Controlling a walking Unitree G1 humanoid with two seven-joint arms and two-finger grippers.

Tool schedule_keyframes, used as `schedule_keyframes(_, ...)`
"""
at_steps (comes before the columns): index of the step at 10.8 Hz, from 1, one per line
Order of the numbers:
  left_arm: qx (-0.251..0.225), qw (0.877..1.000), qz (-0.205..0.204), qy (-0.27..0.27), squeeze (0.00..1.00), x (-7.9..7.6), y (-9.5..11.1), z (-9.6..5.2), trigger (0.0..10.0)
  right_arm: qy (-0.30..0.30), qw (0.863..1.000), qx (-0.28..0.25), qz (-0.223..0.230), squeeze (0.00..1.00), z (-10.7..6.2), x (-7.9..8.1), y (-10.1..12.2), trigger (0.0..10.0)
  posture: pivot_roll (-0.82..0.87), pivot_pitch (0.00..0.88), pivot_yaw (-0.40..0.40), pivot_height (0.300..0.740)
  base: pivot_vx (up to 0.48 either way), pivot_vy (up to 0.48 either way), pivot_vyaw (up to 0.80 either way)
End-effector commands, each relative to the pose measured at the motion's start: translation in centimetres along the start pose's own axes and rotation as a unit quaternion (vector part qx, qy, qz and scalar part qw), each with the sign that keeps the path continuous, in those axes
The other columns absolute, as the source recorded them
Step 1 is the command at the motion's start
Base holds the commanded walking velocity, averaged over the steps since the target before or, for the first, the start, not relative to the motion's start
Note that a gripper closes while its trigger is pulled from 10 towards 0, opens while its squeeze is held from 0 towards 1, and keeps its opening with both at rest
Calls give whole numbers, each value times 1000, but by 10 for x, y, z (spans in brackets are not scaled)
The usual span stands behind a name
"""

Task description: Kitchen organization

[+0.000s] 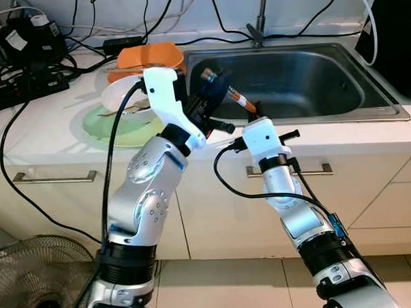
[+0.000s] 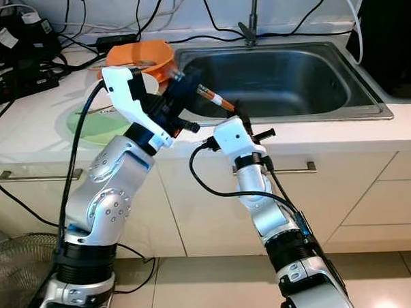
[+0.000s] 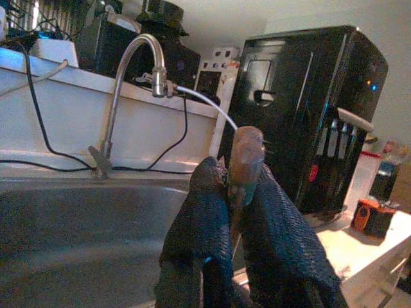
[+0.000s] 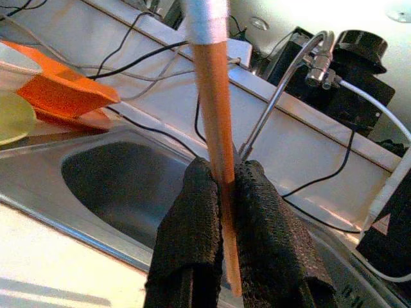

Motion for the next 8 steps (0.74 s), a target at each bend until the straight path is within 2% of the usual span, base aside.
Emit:
schedule_keyframes(1,-13,1000,-1,16,1000,7,9,-1,10000,-13,1000,4,7,0,5,-7,-1,0,90,0,59,740,0,0,0)
schedule_keyframes(5,10,1000,-14,-13,1000,0,4,-3,10000,-20,1000,16,11,0,8,-11,-3,0,91,0,54,740,0,0,0)
schedule_keyframes(8,27,999,-12,-32,1000,-1,2,-8,10000,-48,996,56,54,0,13,-23,-15,0,92,0,49,740,0,0,0)
Point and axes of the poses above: a point about 5 cm out from each wrist's last joint towards the gripper, its own z axis pointing out of the wrist towards the gripper, its own y axis along the axis of the wrist's last joint, x = y × z, the point moved 2 cm from there along z, pointing out of the wrist towards the gripper, and after that the axes turned 12 degrees about -z, right-handed, at the moved point
